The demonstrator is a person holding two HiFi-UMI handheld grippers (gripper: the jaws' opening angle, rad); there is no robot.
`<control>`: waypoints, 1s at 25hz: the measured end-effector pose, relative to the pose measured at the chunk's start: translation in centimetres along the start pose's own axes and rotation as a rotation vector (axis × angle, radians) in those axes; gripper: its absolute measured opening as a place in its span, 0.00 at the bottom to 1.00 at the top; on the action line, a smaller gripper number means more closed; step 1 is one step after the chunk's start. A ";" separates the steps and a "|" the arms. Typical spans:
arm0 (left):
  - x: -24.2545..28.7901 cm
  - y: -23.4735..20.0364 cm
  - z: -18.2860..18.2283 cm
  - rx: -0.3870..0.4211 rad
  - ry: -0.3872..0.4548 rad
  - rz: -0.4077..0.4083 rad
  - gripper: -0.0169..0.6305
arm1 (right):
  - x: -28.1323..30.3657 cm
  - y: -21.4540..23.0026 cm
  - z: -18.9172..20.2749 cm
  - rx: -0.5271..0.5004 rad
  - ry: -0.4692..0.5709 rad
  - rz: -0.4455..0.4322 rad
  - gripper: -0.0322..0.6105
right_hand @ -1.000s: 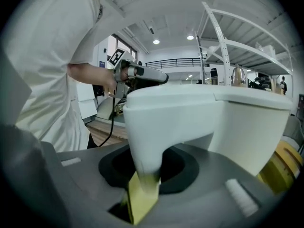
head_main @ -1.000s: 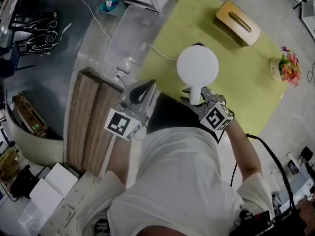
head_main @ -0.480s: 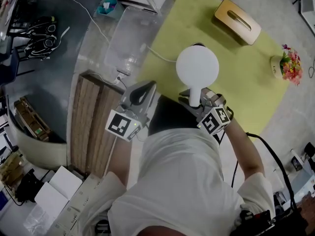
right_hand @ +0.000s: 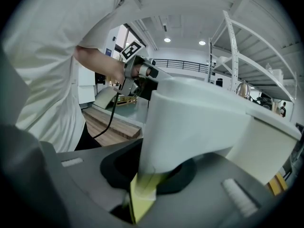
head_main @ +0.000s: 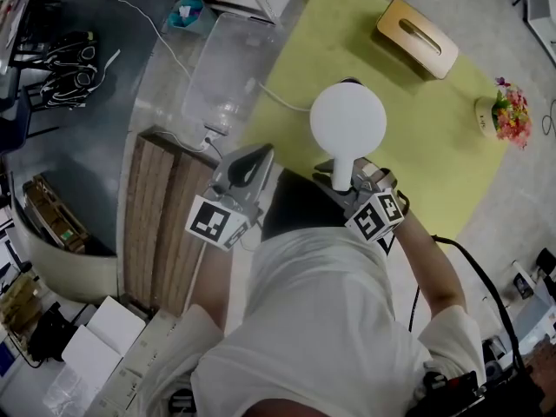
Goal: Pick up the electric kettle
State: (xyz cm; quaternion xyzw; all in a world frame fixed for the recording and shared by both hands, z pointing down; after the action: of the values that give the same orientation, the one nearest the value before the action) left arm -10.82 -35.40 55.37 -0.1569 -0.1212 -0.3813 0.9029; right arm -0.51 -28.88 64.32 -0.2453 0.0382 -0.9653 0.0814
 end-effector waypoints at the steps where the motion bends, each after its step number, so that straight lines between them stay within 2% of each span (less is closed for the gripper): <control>1: -0.1 -0.1 0.0 0.000 0.001 -0.001 0.03 | 0.0 0.0 -0.1 -0.003 0.000 0.003 0.15; 6: -0.5 -0.1 0.2 -0.003 0.004 -0.003 0.03 | 0.2 -0.5 -0.6 -0.024 -0.008 0.011 0.15; 12: -1.1 0.0 -0.4 -0.004 0.014 -0.001 0.03 | -0.3 -0.9 -1.3 0.005 -0.010 0.010 0.15; 25: -1.8 0.8 -1.6 0.006 0.022 0.032 0.03 | -1.6 -1.3 -3.0 0.022 -0.019 0.065 0.15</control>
State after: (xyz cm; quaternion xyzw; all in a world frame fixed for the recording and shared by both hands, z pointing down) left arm -11.33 -34.32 53.14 -0.1519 -0.1097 -0.3683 0.9107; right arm -0.76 -27.25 61.10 -0.2523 0.0346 -0.9600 0.1159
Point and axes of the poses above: the fingertips, and each gripper's own axes: x forward along the fingers, y to its right, z out of its underside, the point moved 3 cm from there along -x, backward along the fingers, and after that the axes turned 3 degrees about -z, right-handed, at the moved point
